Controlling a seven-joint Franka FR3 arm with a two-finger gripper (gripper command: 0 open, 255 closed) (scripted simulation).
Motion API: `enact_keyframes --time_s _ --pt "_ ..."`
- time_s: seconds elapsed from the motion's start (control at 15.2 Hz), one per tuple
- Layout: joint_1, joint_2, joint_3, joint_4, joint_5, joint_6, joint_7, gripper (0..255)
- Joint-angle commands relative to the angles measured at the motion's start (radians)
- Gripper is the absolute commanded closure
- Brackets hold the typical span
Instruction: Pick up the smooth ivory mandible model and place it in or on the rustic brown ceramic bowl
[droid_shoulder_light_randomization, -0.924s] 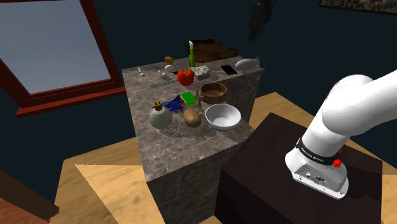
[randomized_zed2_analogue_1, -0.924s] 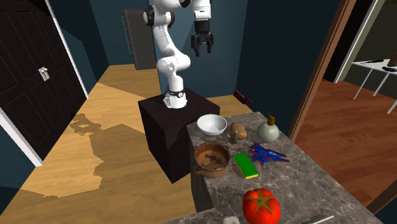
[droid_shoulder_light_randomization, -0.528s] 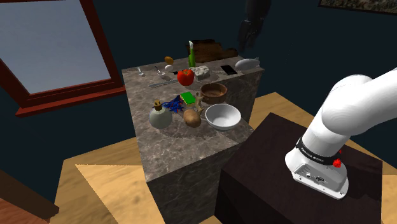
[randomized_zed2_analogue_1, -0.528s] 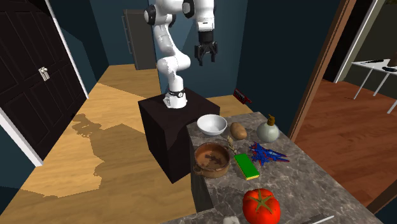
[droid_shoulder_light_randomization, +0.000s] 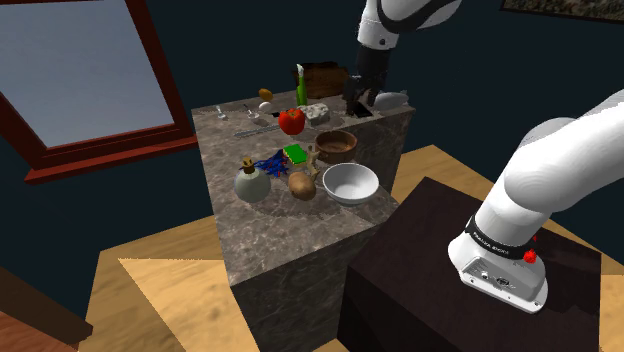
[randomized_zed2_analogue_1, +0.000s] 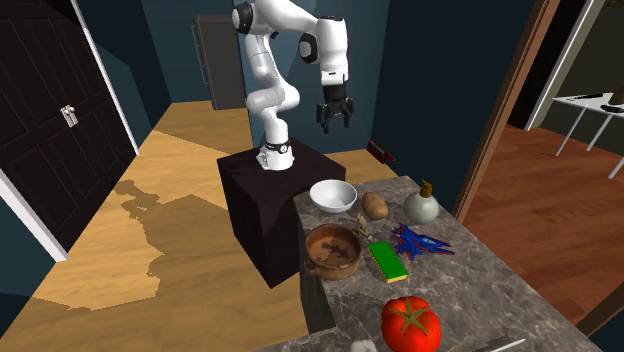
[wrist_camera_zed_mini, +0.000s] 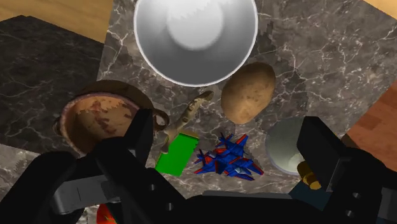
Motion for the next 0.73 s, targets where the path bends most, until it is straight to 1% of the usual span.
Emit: enact_keyframes --time_s 0.0,0.33,0.66 --pt "-0.004 0.042 0.013 -0.026 0.008 0.078 0.033 0" --pt "-0.017 0.212 0.039 -0.038 0.018 0.276 0.108 0" --pt "-0.032 0.408 0.058 -0.009 0.011 0.459 0.190 0"
